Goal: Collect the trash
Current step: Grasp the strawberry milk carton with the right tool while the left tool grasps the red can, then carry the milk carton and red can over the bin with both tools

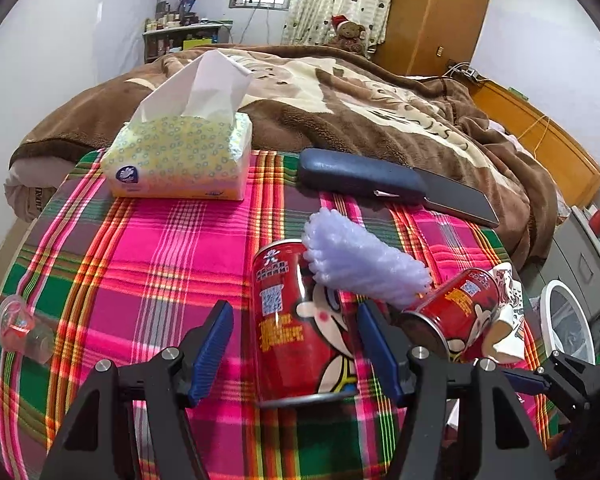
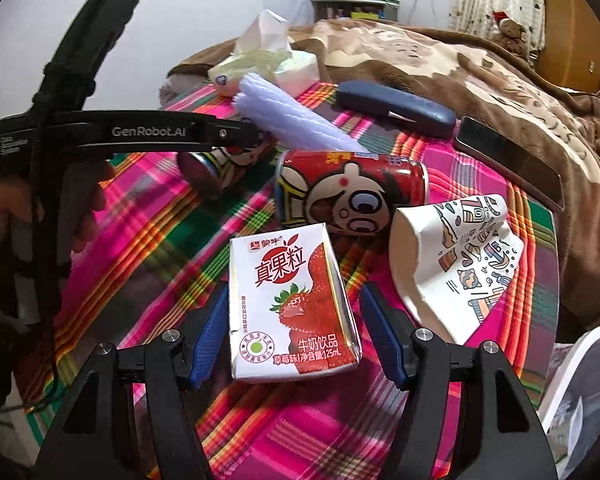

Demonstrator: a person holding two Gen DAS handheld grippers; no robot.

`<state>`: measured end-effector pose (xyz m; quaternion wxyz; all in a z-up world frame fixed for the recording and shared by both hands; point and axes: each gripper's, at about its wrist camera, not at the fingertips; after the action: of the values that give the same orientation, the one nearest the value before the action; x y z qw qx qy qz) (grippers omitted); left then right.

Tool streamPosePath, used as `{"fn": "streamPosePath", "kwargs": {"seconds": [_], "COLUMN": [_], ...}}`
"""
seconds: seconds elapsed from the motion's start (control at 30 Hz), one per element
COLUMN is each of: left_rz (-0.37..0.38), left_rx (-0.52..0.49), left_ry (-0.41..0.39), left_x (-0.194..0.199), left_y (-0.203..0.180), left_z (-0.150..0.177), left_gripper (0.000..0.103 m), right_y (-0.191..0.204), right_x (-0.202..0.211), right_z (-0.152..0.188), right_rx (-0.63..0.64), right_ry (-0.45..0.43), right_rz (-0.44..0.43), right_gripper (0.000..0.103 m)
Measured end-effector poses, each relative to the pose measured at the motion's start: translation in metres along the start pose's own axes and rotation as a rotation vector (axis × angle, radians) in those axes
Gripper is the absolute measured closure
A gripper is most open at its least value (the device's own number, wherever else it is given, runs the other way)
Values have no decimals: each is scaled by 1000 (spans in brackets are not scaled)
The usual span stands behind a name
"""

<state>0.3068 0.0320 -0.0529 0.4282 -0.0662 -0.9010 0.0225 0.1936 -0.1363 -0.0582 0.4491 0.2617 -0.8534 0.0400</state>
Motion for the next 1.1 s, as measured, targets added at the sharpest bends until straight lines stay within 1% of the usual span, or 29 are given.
{"fn": "streamPosePath", "kwargs": {"seconds": [0.1, 0.2, 0.27, 0.37, 0.4, 0.43, 0.47, 0.5, 0.57, 0.8, 1.1], "left_rz": [1, -22, -6, -4, -6, 4, 7, 4, 1, -8, -8], "left_rx": [1, -10, 0, 15, 17, 20, 20, 20, 15, 22, 50], "left_ry": [9, 11, 23, 29, 27, 30, 33, 32, 34, 33, 38], "left_x": [-6, -12, -17, -21, -22, -23, -23, -23, -21, -12, 13], "left_y": [-1, -1, 0, 2, 3, 3, 3, 3, 1, 5, 8], "left_z": [0, 0, 1, 2, 3, 3, 3, 3, 4, 13, 41], "left_gripper": [39, 39, 39, 39, 41, 45, 49, 49, 49, 49, 49], "right_y": [1, 1, 0, -1, -1, -1, -1, -1, -3, -4, -6], "right_x": [-6, -8, -8, -9, -8, -8, -7, -6, -5, -2, 10], "right_z": [-2, -2, -1, 1, 2, 2, 3, 4, 4, 8, 18], "right_rx": [-12, -23, -35, -49, -51, -53, -57, -62, -78, -101, -146], "right_ry": [6, -4, -8, -10, -15, -18, -22, -27, -32, -44, -68], "right_rz": [5, 12, 12, 16, 18, 21, 23, 24, 31, 17, 14], "right_gripper": [36, 36, 36, 36, 37, 38, 44, 47, 47, 47, 47]}}
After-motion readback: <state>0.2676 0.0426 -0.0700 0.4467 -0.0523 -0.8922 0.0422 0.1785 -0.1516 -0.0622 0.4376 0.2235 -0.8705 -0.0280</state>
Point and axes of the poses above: each gripper's, at about its wrist camera, not at the fingertips, and x roughly against the way its jaws point, y to its left, z to its underside, and after that the axes turned 5 degrees about -z, right-handed
